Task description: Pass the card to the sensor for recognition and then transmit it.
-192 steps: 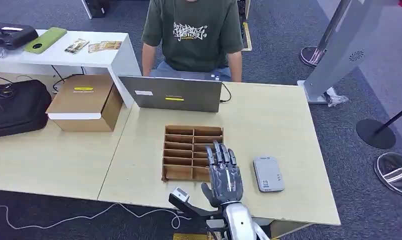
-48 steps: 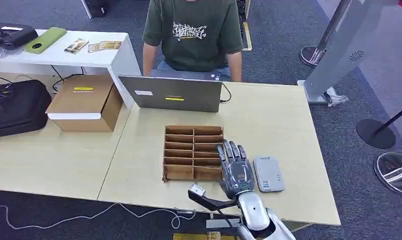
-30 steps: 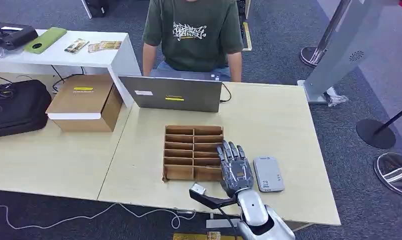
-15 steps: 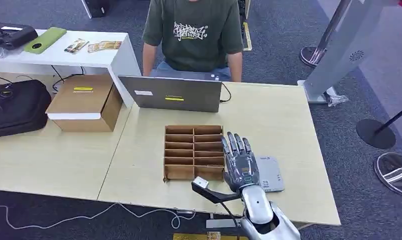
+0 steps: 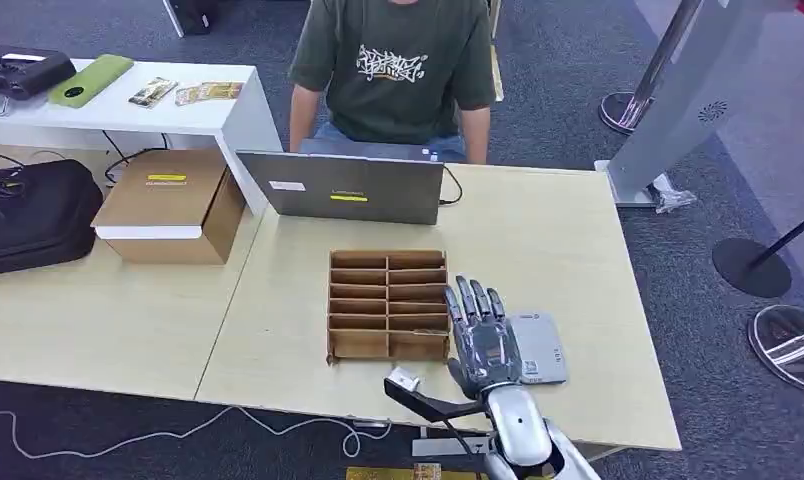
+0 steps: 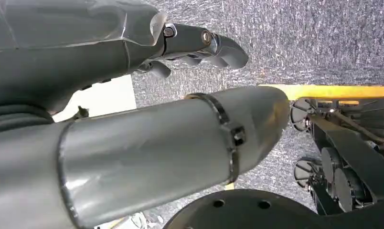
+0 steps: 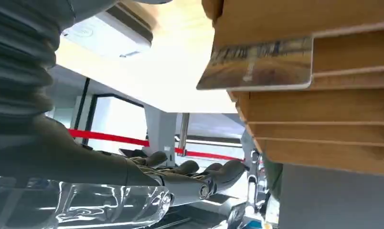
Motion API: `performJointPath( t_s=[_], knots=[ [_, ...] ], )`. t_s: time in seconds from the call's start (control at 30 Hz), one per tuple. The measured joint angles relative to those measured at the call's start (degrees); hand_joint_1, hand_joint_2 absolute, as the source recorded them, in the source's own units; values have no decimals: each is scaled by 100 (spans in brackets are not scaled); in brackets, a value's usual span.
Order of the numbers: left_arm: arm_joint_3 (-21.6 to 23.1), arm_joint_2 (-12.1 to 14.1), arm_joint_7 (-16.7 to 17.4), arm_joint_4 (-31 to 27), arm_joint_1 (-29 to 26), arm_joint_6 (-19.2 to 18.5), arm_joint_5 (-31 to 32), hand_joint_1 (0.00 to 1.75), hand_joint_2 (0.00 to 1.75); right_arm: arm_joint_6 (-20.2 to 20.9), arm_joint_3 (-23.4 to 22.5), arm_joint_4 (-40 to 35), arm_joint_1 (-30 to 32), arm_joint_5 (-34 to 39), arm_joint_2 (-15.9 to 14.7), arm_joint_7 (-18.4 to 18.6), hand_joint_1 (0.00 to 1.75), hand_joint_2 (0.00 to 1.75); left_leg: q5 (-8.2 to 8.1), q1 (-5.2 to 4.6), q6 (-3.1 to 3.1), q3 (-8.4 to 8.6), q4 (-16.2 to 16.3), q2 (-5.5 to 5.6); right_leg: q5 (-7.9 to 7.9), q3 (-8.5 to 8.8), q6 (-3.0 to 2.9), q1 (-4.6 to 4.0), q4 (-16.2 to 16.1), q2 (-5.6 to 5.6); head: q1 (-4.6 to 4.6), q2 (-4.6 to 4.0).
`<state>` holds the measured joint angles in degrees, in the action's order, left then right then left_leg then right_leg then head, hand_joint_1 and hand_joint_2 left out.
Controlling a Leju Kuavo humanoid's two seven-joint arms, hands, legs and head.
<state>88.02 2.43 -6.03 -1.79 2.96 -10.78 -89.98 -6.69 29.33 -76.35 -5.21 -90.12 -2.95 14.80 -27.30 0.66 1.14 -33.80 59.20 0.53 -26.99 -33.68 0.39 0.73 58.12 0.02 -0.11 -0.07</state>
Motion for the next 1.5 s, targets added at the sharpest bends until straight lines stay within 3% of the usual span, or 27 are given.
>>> performJointPath(
  t_s=[0.17,0.5,0.93,1.27,1.5],
  knots=[
    [0,-13,4,0,6,11,0,0,0,55,-44,-118,195,0,98,-96,0,175,0,0,0,0,0,0,0,0,0,0,0,0,0,0],
    [0,-55,4,0,19,44,0,0,0,243,-44,-435,318,0,238,304,0,175,0,0,0,0,0,0,-1,1,-1,0,0,0,2,0],
    [0,-55,63,0,25,44,0,0,0,201,-59,-418,313,0,393,216,0,175,0,0,0,-1,0,0,-1,0,-1,0,0,0,0,0],
    [-9,-48,59,0,19,0,0,0,0,-249,-168,-28,162,0,501,-446,0,175,0,0,0,-1,0,0,-1,2,-1,0,1,0,0,0],
    [-103,-33,59,0,10,-13,0,0,0,-249,-177,430,-123,0,520,-481,0,175,0,0,0,-1,0,0,-1,2,-1,0,1,-2,0,0]
  ],
)
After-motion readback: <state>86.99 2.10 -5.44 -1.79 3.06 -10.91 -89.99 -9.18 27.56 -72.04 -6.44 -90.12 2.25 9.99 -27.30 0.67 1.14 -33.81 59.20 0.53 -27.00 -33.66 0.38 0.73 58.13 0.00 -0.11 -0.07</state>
